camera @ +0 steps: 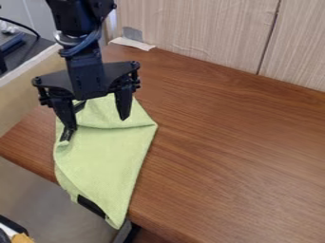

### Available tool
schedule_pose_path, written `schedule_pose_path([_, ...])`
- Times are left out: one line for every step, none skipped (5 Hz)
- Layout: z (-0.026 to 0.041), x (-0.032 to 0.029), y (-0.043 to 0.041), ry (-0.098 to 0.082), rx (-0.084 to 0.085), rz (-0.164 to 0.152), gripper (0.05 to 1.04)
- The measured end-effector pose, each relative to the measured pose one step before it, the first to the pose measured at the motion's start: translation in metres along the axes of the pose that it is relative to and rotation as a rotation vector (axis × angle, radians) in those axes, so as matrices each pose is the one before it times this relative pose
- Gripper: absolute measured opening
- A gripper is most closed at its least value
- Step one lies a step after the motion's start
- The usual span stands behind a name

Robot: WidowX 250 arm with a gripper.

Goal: Take and unfold the green cloth

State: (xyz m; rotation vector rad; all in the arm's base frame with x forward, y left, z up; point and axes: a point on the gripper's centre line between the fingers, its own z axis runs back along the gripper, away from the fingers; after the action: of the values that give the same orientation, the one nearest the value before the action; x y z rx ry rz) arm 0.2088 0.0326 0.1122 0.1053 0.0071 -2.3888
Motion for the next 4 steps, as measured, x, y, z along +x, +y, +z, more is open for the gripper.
schedule_pose_path([-0.00262,0.00097,-0.00034,-0.0108,-0.006,0.0019,1.0])
schedule_pose_path([-0.00363,-0.01663,-0.0057,-0.0339,-0.0182,0.0711,1.0])
schedule_pose_path([-0.00106,-0.01577,0.00399,-0.0123,-0.0045,0.0326,1.0])
schedule_pose_path([-0.01754,-0.02255,0.00237,-0.0074,-0.0383,-0.0057,1.0])
